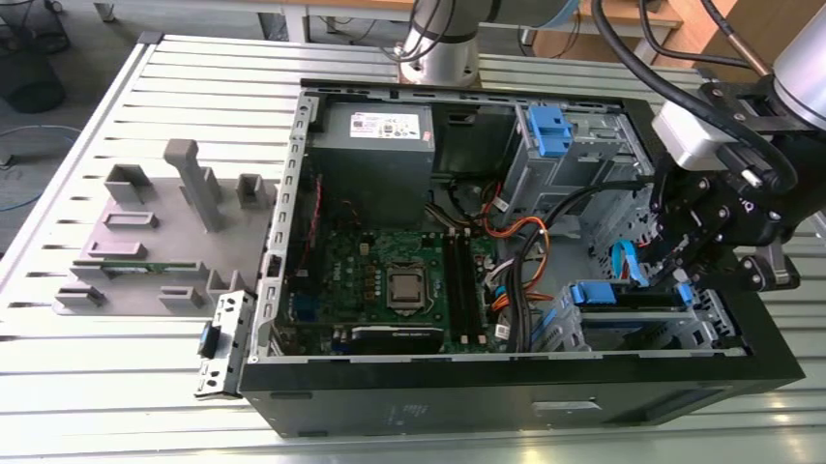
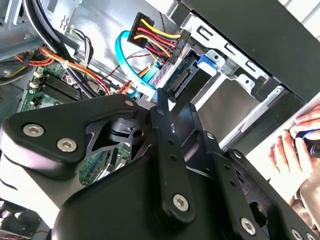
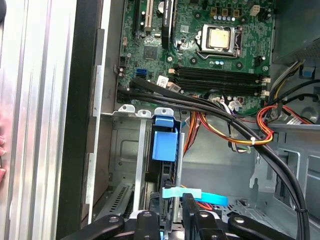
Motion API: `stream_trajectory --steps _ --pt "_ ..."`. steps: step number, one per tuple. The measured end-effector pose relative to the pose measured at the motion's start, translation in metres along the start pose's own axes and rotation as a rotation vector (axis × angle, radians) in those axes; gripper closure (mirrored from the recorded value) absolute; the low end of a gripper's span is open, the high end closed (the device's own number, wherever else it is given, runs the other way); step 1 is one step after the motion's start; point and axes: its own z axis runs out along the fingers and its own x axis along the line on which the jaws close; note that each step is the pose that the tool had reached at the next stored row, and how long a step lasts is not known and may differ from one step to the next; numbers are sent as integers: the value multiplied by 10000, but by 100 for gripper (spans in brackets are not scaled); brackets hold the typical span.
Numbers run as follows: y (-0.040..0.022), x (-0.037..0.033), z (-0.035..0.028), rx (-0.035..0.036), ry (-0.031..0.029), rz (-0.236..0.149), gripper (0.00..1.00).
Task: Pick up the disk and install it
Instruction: 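Insert the second disk wire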
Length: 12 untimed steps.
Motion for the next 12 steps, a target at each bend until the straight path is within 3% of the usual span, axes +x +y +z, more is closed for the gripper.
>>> stream_trajectory --steps 4,12 --pt "0 -1 1 0 -1 0 68" --pt "-8 -77 2 0 -2 0 68"
